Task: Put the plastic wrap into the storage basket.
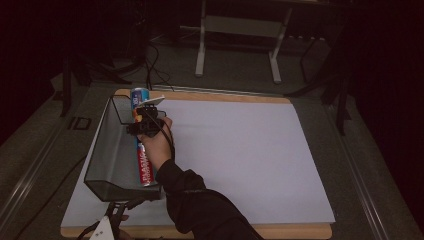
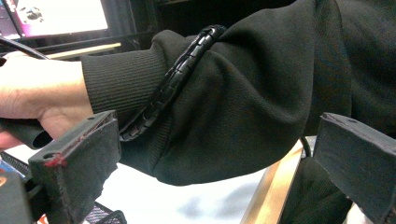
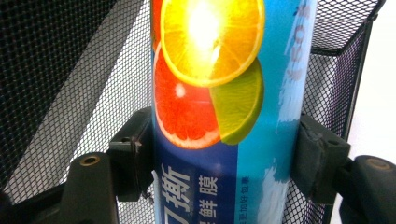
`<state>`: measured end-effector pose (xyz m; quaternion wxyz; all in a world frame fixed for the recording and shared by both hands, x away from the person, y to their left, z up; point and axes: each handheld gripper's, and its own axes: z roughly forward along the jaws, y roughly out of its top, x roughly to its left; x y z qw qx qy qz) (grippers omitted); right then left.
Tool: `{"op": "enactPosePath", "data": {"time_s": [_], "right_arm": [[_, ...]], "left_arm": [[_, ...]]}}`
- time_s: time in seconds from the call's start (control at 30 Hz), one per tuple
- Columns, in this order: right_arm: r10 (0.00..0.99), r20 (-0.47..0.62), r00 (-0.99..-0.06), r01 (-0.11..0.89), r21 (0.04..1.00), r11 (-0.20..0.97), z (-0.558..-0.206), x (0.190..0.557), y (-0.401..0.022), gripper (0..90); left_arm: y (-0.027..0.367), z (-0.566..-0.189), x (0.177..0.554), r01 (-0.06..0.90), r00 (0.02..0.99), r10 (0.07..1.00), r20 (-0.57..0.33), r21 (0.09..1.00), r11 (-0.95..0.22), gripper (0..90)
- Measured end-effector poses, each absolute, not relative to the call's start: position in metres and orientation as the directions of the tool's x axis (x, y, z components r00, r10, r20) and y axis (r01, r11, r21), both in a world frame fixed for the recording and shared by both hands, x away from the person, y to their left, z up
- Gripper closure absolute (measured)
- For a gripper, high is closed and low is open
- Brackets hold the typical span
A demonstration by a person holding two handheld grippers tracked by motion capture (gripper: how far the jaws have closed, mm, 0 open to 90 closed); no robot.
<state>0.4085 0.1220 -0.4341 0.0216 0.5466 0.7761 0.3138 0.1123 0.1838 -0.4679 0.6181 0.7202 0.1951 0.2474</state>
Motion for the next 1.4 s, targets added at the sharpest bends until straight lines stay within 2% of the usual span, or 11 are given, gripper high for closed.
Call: {"op": "enactPosePath", "data": {"time_s": [0.5, 0.77, 0.9, 1.03, 1.1, 1.4], "right_arm": [[0.88, 0.284, -0.381, 0.845, 0.494, 0.206, -0.451, 0.416, 0.121, 30.6], [0.865, 0.262, -0.428, 0.82, 0.514, 0.25, -0.452, 0.417, 0.12, 28.3], [0.841, 0.268, -0.47, 0.791, 0.551, 0.267, -0.451, 0.416, 0.117, 19.6], [0.834, 0.251, -0.491, 0.763, 0.586, 0.273, -0.446, 0.415, 0.114, 17.7], [0.814, 0.262, -0.519, 0.751, 0.595, 0.288, -0.443, 0.414, 0.111, 13.4], [0.773, 0.219, -0.596, 0.692, 0.628, 0.355, -0.424, 0.407, 0.089, 13.3]], "left_arm": [[0.183, -0.468, 0.113, -0.022, 0.804, 0.584, 0.115, 0.986, -0.164, 1.7], [0.183, -0.468, 0.113, -0.019, 0.805, 0.583, 0.114, 0.986, -0.167, 1.7], [0.183, -0.468, 0.113, -0.02, 0.805, 0.582, 0.115, 0.986, -0.166, 1.7], [0.182, -0.468, 0.113, -0.022, 0.806, 0.58, 0.114, 0.986, -0.164, 1.7], [0.182, -0.468, 0.113, -0.021, 0.807, 0.579, 0.115, 0.986, -0.166, 1.7], [0.181, -0.468, 0.114, -0.017, 0.807, 0.58, 0.114, 0.985, -0.171, 1.7]]}}
